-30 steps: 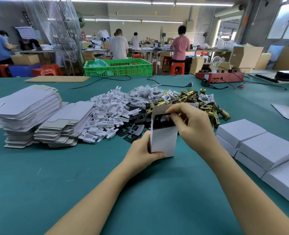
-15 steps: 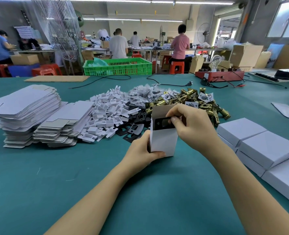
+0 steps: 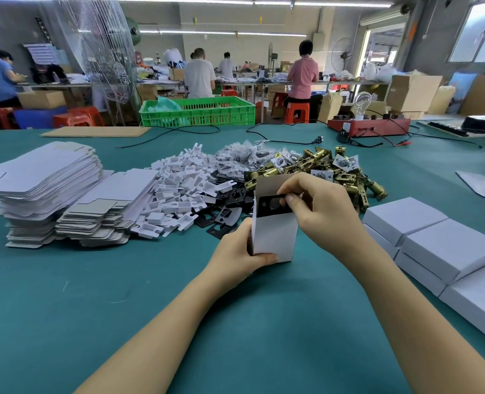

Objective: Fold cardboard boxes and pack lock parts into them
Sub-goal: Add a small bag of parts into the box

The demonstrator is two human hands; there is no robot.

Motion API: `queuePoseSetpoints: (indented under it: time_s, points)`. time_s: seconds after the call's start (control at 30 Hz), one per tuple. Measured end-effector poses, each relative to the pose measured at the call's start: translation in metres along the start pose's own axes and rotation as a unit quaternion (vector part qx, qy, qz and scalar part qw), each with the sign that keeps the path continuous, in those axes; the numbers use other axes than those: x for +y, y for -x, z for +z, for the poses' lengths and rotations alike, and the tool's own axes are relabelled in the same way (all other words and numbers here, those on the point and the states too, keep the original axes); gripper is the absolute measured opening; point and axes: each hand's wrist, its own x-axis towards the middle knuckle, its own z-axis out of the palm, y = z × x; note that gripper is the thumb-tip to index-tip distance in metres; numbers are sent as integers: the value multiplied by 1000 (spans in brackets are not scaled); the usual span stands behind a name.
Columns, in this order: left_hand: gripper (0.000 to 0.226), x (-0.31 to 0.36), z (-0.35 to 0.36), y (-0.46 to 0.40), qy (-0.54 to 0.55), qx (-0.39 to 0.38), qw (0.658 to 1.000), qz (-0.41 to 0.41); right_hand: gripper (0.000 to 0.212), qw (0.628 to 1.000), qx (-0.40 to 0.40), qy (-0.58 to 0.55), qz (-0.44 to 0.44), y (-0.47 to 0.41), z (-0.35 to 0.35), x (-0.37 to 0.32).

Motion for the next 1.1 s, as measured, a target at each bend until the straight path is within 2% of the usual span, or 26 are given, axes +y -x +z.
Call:
queuePoseSetpoints:
  time_s: [0.13, 0.37, 0.43, 0.53, 0.63, 0.73, 0.83, 0.97, 1.1]
  points:
    - [58, 1, 0, 0, 4, 0, 1000, 1, 18, 993, 92, -64, 35, -1, 1, 1]
    - [60, 0, -1, 0, 22, -4, 1000, 3, 25, 972, 171, -150, 61, -2, 3, 2]
    - [60, 0, -2, 1, 31, -8, 999, 3, 27, 948, 202, -227, 92, -4, 3, 5]
    - [60, -2, -2, 1, 45, -23, 999, 9, 23, 887, 270, -336, 164, -8, 2, 18]
    - [52, -3, -2, 1, 55, -21, 998, 13, 26, 855, 304, -355, 223, -9, 4, 34]
    - [47, -3, -4, 0, 50, -14, 999, 16, 25, 856, 286, -314, 293, -5, 16, 51]
    - [45, -3, -4, 0, 40, -10, 998, 40, 23, 882, 230, -229, 342, 3, 29, 64]
    - [39, -4, -3, 3, 24, -14, 998, 60, 21, 920, 103, -192, 326, 14, 38, 69]
    - [42, -4, -5, 2, 10, -19, 997, 72, 19, 926, 33, -218, 306, 13, 44, 66]
